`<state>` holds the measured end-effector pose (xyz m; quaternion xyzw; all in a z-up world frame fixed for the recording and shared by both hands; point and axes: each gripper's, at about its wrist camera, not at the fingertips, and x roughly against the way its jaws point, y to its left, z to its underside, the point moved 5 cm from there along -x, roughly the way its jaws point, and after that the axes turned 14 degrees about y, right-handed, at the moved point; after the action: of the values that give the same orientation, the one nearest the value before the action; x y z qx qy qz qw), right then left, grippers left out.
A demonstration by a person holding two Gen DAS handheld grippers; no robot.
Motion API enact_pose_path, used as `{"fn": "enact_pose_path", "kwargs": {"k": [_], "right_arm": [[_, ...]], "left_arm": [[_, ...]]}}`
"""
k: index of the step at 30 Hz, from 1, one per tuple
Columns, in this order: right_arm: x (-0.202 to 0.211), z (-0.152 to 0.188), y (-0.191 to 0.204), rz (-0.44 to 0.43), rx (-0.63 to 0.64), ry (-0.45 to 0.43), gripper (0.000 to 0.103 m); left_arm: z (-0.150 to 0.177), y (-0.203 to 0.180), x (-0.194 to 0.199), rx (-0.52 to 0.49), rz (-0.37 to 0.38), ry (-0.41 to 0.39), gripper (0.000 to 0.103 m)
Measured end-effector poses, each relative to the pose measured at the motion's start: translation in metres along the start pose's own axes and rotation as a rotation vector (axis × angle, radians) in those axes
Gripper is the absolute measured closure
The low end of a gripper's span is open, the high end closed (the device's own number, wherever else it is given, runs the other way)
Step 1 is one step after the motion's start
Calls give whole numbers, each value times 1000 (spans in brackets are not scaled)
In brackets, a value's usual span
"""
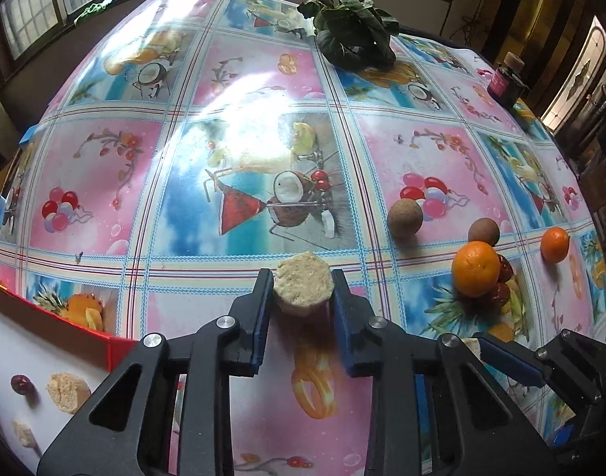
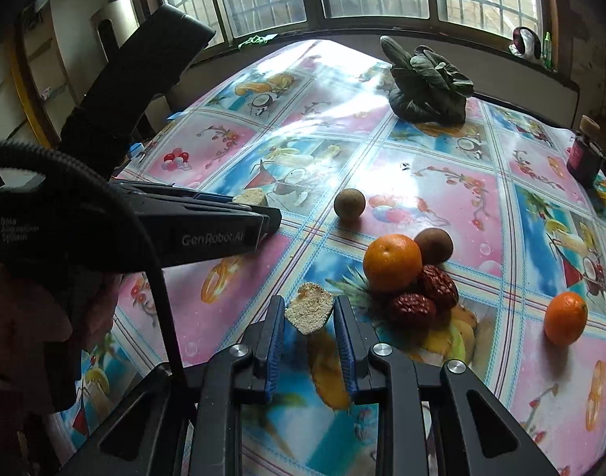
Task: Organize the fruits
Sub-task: 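Grasp a pale round slice with the left tool while the right tool grasps another slice, then carry both pale slices into the red tray and open both tools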
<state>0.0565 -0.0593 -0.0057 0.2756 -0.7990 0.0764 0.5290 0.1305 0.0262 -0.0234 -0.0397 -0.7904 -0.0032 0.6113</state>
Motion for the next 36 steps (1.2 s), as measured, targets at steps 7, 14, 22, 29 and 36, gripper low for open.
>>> {"fn": "enact_pose_path", "kwargs": {"k": [7, 14, 22, 29, 36], "right_arm": [[27, 26, 6, -13, -33, -48, 78], [45, 43, 28, -35, -40, -82, 79], [50, 51, 68, -87, -11, -92, 79], [52, 50, 113, -111, 65, -92, 79], [50, 43, 151, -136, 128, -88, 79]], "left_arm": [[35, 1, 31, -21, 21, -49, 75], [80, 12, 65, -6, 39, -93, 75], [122, 38, 88, 30, -11, -130, 75], [148, 70, 98, 87, -38, -150, 75], [169, 117, 108, 163, -64, -161, 75]]}}
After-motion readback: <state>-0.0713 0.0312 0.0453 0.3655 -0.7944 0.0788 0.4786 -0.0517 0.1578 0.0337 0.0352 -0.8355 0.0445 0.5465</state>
